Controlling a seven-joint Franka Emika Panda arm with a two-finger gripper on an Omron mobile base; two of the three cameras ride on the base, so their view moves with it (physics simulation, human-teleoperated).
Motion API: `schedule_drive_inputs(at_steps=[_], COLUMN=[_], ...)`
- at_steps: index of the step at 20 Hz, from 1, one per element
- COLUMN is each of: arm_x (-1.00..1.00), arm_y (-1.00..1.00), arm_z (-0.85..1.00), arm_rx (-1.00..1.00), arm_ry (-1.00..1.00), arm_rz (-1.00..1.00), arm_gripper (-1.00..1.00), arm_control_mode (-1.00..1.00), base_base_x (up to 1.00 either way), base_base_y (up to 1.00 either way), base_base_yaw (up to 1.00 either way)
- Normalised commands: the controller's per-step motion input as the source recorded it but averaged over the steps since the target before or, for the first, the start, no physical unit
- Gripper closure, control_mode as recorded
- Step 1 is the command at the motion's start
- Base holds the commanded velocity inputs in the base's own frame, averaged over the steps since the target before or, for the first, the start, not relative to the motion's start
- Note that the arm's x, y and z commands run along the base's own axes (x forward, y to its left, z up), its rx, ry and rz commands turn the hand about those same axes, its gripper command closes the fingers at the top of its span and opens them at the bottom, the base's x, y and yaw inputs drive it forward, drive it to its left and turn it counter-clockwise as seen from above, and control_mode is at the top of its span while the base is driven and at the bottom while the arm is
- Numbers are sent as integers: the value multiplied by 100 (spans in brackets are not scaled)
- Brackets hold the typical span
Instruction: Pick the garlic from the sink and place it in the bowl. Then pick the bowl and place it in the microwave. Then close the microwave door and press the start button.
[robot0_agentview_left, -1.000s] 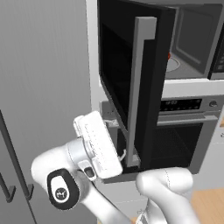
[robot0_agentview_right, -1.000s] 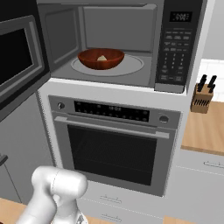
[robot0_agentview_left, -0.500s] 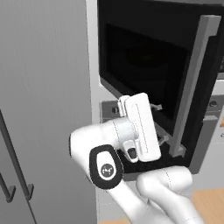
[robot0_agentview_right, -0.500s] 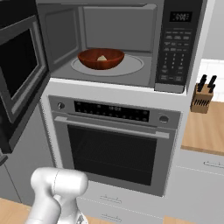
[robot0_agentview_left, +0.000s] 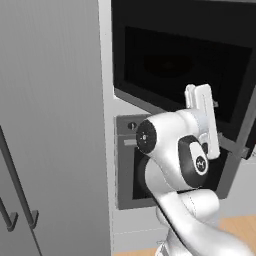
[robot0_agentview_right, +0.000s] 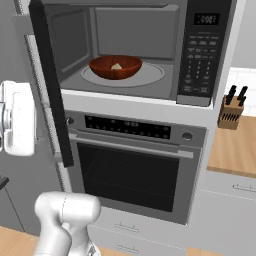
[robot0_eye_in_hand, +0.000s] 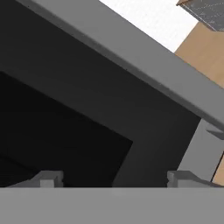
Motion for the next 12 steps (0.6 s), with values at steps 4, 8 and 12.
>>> schedule_drive_inputs(at_steps=[4, 8, 12], arm_x=[70, 99, 100], arm_y=[-57, -23, -7], arm_z=[16, 0, 0], arm_rx=[23, 25, 23], arm_ry=[0, 1, 5], arm_rz=[38, 40, 32], arm_gripper=[-100, -100, -100], arm_control_mode=[-100, -100, -100], base_base_x=[0, 0, 0], base_base_y=[0, 0, 0], base_base_yaw=[0, 0, 0])
